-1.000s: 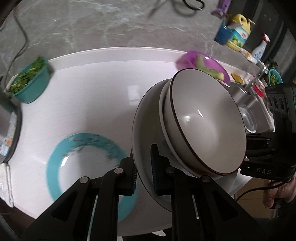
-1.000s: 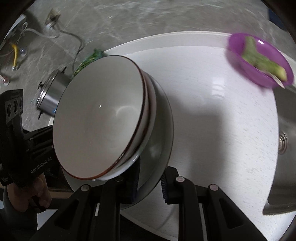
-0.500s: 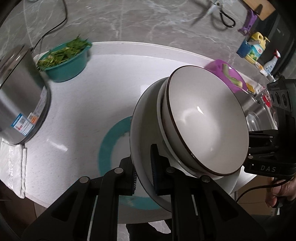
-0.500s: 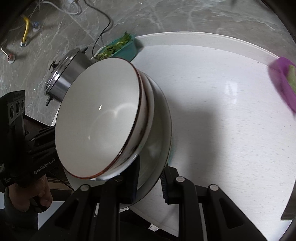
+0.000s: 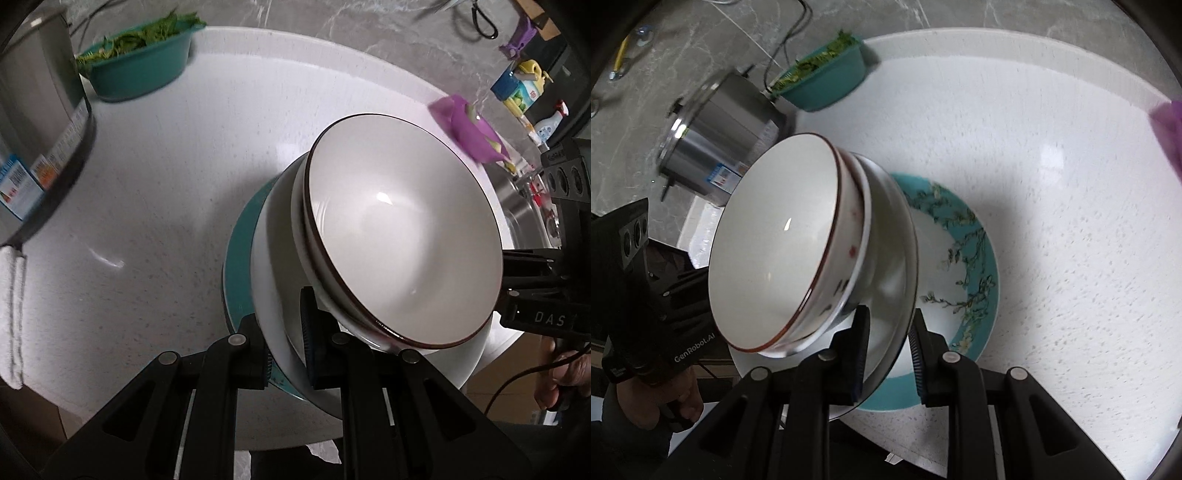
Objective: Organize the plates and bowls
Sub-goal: 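Carry the bowl stack with the left tool onto the teal plate stack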
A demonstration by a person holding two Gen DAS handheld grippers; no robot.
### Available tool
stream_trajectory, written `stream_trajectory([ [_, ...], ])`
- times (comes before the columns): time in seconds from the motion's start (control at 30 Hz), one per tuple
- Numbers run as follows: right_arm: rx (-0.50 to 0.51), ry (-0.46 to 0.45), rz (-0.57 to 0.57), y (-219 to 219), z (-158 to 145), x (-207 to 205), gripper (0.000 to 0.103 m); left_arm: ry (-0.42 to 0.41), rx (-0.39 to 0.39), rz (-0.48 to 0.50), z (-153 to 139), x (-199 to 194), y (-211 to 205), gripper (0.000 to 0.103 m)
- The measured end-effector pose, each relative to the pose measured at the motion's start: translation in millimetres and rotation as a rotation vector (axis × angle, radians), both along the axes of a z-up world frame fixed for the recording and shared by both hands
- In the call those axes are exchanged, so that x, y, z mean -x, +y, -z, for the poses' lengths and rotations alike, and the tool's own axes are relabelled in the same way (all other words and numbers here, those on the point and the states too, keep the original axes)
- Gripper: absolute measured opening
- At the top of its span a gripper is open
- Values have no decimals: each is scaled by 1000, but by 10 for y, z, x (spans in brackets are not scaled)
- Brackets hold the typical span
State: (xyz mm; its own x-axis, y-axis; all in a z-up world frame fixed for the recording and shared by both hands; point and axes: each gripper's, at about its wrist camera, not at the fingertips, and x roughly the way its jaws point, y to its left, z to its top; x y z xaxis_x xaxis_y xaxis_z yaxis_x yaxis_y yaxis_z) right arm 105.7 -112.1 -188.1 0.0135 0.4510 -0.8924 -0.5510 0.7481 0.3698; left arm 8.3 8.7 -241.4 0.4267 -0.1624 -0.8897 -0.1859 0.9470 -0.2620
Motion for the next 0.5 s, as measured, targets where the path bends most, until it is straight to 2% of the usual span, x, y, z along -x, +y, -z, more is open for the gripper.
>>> stream_trajectory([
  [0.27,31,12,28,6,195,-50,23,14,14,25,210,2,30,11],
  [0.5,32,22,33,54,261,-110,24,19,8,38,210,-202,8,11],
])
